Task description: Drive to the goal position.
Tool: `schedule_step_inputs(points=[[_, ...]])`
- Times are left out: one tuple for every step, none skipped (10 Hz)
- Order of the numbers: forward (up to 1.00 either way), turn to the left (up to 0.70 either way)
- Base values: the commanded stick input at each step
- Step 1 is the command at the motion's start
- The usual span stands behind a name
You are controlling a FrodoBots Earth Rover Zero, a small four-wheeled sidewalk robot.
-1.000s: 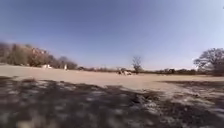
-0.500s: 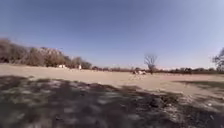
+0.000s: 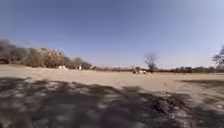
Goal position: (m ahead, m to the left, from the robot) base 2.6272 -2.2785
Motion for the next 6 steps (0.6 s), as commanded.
schedule_step_inputs(points=[[0.50,0.00],[0.50,0.00],[0.50,0.00],[0.50,0.00],[0.50,0.00],[0.50,0.00]])
